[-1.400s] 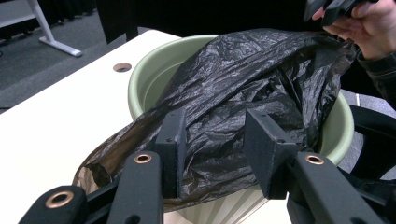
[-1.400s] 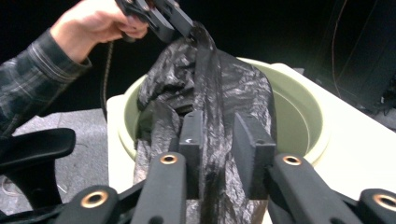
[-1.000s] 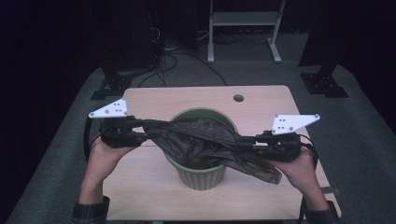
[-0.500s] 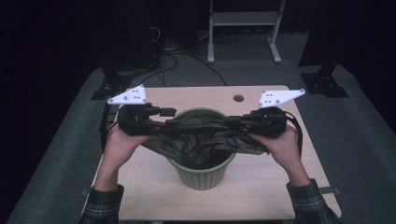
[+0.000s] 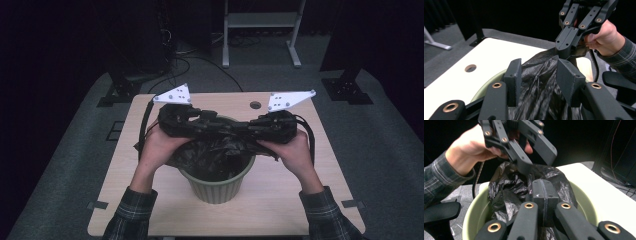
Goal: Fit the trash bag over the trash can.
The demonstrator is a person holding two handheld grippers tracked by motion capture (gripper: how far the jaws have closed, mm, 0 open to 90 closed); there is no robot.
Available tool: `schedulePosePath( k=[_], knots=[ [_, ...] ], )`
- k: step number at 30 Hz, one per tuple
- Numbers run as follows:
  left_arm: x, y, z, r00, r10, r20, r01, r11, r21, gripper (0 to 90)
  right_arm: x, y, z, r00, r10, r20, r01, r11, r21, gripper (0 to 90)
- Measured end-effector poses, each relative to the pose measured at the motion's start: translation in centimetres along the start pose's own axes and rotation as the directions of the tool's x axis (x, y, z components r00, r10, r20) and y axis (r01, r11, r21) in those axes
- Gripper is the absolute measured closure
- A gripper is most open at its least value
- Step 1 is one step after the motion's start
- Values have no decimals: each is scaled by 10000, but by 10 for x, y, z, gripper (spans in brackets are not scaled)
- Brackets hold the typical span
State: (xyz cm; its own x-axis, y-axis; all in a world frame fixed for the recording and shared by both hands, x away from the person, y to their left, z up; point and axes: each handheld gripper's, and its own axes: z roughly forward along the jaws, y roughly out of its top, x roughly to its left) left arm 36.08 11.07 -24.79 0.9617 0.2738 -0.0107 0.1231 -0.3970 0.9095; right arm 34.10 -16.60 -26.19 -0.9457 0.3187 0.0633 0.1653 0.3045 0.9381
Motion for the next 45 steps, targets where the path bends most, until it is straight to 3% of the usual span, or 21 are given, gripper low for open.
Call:
schedulePosePath(
  k=[6, 12, 15, 21, 28, 32, 37, 41, 45],
  knots=[
    [-1, -8, 17, 9997, -34, 238, 20, 9983, 575, 576, -3, 0, -11, 9999, 119, 48, -117, 9991, -417, 899],
    [2, -22, 16, 9997, -185, 169, 167, 9952, 966, 631, -5, 2, -21, 9994, 155, 299, -130, 9964, -835, 899],
    [6, -24, 7, 9995, -309, -22, 310, 9948, 968, 701, -5, 3, -24, 9993, 124, 355, -94, 9964, -839, 899],
    [16, -28, -21, 9956, -472, -811, 552, 9936, 986, 740, -8, -2, -30, 9982, 219, 563, -173, 9966, -804, 900],
    [28, -41, -49, 9823, -741, -1720, 922, 9907, 999, 780, -15, -8, -34, 9954, 406, 866, -340, 9965, -768, 899],
    [34, -48, -61, 9766, -962, -1921, 1133, 9903, 801, 838, -18, -9, -33, 9926, 421, 1141, -341, 9969, -710, 898],
    [35, -53, -69, 9722, -1092, -2072, 1279, 9886, 789, 860, -18, -15, -27, 9882, 453, 1466, -399, 9984, -393, 703],
    [34, -55, -75, 9702, -1132, -2143, 1311, 9888, 711, 868, -18, -26, -25, 9872, 759, 1405, -738, 9971, -196, 639],
    [34, -58, -79, 9680, -1233, -2185, 1400, 9882, 628, 867, -12, -31, -27, 9906, 684, 1182, -675, 9977, -115, 621]
  ],
)
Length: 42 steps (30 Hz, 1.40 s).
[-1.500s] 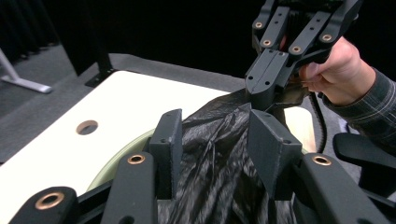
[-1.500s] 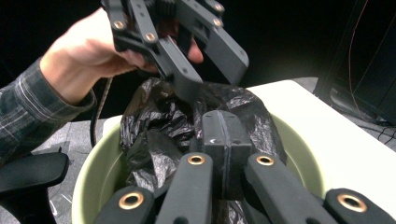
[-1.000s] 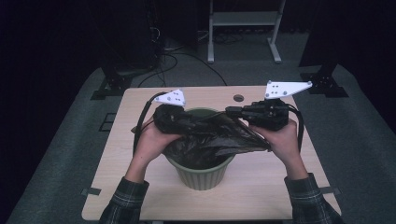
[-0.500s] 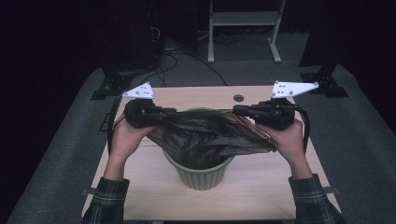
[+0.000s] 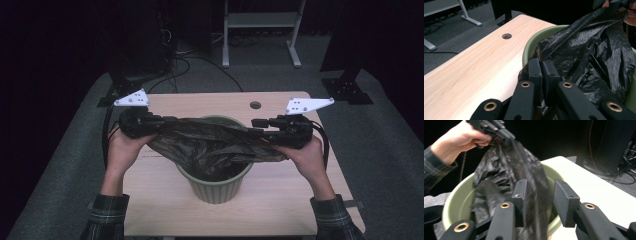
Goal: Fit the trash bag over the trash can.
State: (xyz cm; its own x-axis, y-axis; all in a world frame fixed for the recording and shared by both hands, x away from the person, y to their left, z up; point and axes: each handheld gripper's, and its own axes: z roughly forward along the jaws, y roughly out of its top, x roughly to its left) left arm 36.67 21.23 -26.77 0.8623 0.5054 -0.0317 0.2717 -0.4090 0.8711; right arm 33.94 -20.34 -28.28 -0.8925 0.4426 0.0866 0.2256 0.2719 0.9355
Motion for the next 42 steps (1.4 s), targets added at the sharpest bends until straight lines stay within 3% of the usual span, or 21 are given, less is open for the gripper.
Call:
schedulePosePath(
  k=[3, 8, 17, 24, 29, 32, 42],
  knots=[
    [2, -3, -2, 10000, -78, 22, 78, 10000, -28, 869, 2, -3, 1, 9997, -98, 221, 90, 9993, 370, 641],
    [3, -5, -4, 9998, -158, 150, 159, 9999, -53, 898, -6, -9, -3, 9980, 158, 617, -180, 9993, 343, 894],
    [10, 2, 2, 10000, -59, -10, 59, 9999, -123, 898, -22, -3, -2, 9950, 385, 921, -402, 9991, 165, 897],
    [33, -5, 26, 9985, -538, -51, 537, 9984, -152, 897, -51, -4, 14, 9849, 836, 1518, -845, 9964, -6, 897],
    [45, -19, 44, 9947, -1029, -8, 1029, 9946, -117, 898, -68, -16, 28, 9748, 1176, 1893, -1179, 9930, -99, 897],
    [49, -31, 56, 9910, -1335, 13, 1335, 9909, 174, 898, -73, -27, 35, 9699, 1383, 2006, -1406, 9901, -29, 897],
    [52, -74, 80, 9753, -2193, 269, 2143, 9686, 1262, 897, -77, -74, 57, 9600, 1823, 2124, -2024, 9762, 772, 892]
  ],
)
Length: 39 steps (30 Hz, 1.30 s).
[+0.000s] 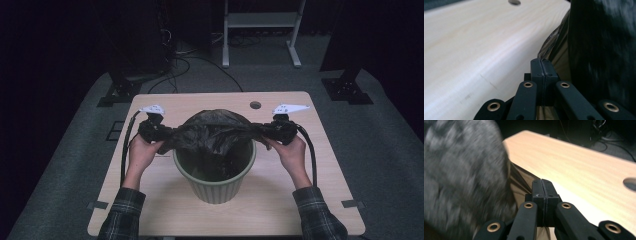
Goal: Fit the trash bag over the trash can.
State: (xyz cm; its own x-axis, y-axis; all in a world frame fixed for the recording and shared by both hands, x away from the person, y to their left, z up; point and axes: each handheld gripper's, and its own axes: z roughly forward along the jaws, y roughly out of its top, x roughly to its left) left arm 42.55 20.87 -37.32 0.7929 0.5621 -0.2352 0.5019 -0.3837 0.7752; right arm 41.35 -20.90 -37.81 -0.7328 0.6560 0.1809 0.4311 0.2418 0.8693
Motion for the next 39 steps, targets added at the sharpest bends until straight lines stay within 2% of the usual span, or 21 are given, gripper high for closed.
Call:
schedulePosePath(
  k=[4, 10, 14, 16, 20, 23, 25, 27, 32, 36, 39],
  knots=[
    [2, -14, 3, 9996, -207, 172, 206, 9997, 106, 897, -2, -17, 2, 9997, 242, -79, -241, 9997, 86, 883],
    [5, -33, 6, 9988, -429, 216, 419, 9981, 444, 898, -7, -38, 4, 9983, 576, -18, -575, 9978, 327, 897],
    [3, -35, 3, 9995, -299, 131, 295, 9989, 351, 898, -10, -45, 1, 9971, 766, 45, -767, 9967, 268, 878],
    [3, -32, 0, 9995, -283, 133, 279, 9992, 280, 898, -11, -38, -9, 9968, 788, 113, -784, 9965, -271, 839],
    [0, -27, -3, 9998, -140, 114, 138, 9997, 196, 898, -6, -7, -37, 9984, 494, 273, -449, 9882, -1463, 792],
    [0, -26, -4, 9999, -85, 139, 84, 9999, 75, 898, 4, 19, -50, 9999, 146, -26, -149, 9794, -2012, 723],
    [-1, -26, -4, 9998, -83, 154, 82, 9999, 59, 898, 13, 34, -50, 9990, -198, -395, 108, 9764, -2155, 672],
    [-1, -26, -3, 9998, -89, 182, 88, 9999, 62, 898, 25, 48, -42, 9963, -685, -516, 568, 9777, -2023, 630],
    [-3, -24, -4, 9998, -13, 214, 12, 10000, 41, 898, 47, 69, -11, 9863, -1341, -957, 1185, 9811, -1529, 582],
    [-4, -21, -7, 9998, 43, 202, -42, 10000, -35, 898, 54, 77, 10, 9838, -1494, -995, 1392, 9849, -1029, 578],
    [-5, -20, -9, 9997, 78, 221, -76, 9999, -68, 898, 55, 76, 16, 9849, -1454, -945, 1369, 9864, -908, 755]
  ],
)
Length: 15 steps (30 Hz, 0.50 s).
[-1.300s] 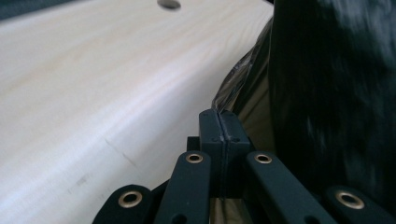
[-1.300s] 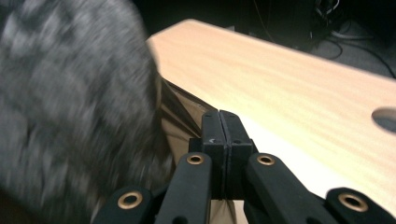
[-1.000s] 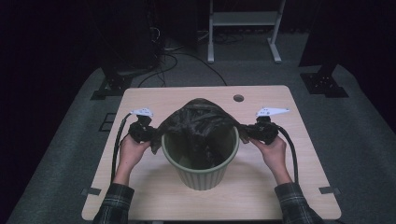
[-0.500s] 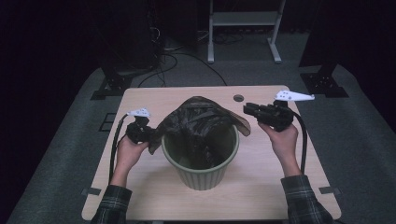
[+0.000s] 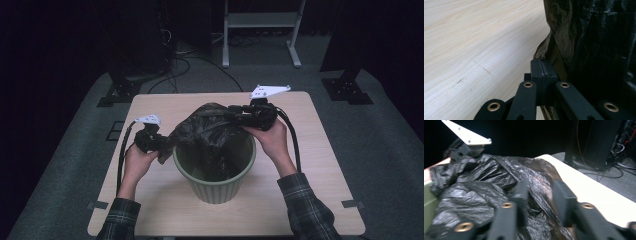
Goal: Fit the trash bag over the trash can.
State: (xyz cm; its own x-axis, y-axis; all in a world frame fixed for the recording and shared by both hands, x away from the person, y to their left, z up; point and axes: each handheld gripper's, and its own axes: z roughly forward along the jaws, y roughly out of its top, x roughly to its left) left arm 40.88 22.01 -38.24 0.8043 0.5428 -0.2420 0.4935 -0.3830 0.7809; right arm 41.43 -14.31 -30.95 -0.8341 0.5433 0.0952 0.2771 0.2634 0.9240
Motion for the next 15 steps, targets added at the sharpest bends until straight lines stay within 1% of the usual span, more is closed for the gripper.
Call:
schedulePosePath(
  k=[1, 2, 3, 6, 8, 10, 13, 14, 15],
  knots=[
    [0, 0, 0, 10000, -7, 19, 7, 10000, -10, 898, -1, -1, 0, 9999, 111, -72, -111, 9999, 24, 832],
    [-1, 0, 0, 10000, -15, 49, 15, 10000, -3, 898, -1, -1, -1, 9999, 132, -46, -132, 9999, -13, 890],
    [-1, 0, 0, 10000, 6, 50, -6, 10000, 30, 898, 0, -1, -3, 9999, 121, -8, -121, 9999, -51, 898],
    [-2, -1, 0, 10000, 32, 85, -32, 10000, 85, 898, 6, -2, -14, 9994, 94, -324, -106, 9993, -370, 899],
    [-3, -1, -1, 10000, 38, 61, -39, 10000, 74, 898, 15, -3, -25, 9988, -136, -474, 109, 9983, -570, 899],
    [-4, -1, -3, 10000, 29, 39, -30, 10000, 56, 898, 27, -7, -41, 9973, -332, -660, 282, 9967, -766, 899],
    [-6, -1, -6, 10000, 48, 30, -48, 10000, 27, 898, 42, -14, -61, 9940, -548, -952, 447, 9934, -1054, 899],
    [-6, -1, -6, 10000, 52, 34, -52, 10000, 26, 898, 49, -17, -70, 9917, -566, -1152, 432, 9923, -1160, 900],
    [-6, -1, -6, 10000, 58, 37, -58, 10000, 47, 898, 54, -20, -75, 9905, -628, -1227, 471, 9908, -1266, 900]
  ],
)
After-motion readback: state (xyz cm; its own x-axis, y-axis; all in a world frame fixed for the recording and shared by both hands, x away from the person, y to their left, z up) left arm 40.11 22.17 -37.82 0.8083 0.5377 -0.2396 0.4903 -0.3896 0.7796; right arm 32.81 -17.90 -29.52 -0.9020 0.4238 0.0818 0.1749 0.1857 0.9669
